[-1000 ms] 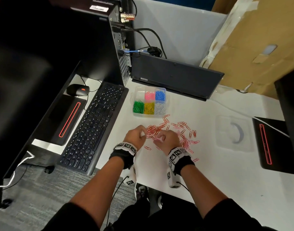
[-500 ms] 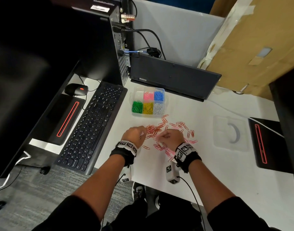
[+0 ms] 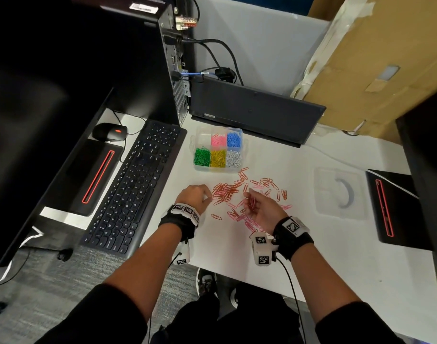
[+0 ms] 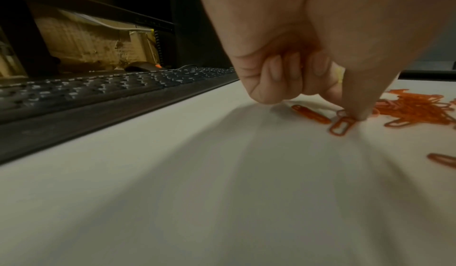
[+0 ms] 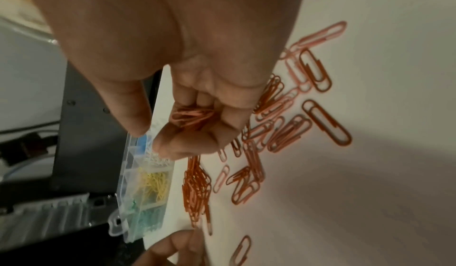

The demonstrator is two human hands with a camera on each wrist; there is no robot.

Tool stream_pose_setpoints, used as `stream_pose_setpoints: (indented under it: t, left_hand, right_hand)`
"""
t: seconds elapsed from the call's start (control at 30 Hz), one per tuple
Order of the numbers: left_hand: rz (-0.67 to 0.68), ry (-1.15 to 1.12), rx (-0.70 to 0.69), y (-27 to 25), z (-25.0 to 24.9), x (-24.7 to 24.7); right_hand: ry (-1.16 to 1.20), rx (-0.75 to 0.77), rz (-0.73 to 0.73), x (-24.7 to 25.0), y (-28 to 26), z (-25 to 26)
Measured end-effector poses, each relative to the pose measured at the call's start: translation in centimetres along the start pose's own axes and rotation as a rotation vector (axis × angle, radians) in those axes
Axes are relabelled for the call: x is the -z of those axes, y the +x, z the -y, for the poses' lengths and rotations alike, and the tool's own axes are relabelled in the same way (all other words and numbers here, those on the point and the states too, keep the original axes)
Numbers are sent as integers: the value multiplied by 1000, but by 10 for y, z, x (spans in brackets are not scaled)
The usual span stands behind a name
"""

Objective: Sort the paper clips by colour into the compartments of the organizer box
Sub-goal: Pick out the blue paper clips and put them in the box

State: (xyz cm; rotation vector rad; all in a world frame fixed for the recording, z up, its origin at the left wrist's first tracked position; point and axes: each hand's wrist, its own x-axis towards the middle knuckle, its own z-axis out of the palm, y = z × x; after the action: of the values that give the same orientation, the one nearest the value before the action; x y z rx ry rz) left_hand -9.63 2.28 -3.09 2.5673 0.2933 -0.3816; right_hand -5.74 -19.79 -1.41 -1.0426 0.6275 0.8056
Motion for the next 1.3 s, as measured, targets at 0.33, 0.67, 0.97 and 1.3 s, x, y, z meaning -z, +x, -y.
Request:
stream_pose_setpoints:
  t: [0.33, 0.67, 0.97, 1.3]
  left_hand:
    - [-47, -313, 127, 0, -6, -2]
    - [-133, -730, 122, 9, -18, -1]
    - [-93, -558, 119, 13, -15, -16]
    - [-76, -173, 5, 19, -14, -13]
  right_hand:
    - [-1012, 388, -177, -17, 13, -15]
    - [-1301, 466, -101, -26, 18, -8]
    - [-2, 82, 162, -3, 3, 7]
    - [-229, 112, 72, -15, 21, 19]
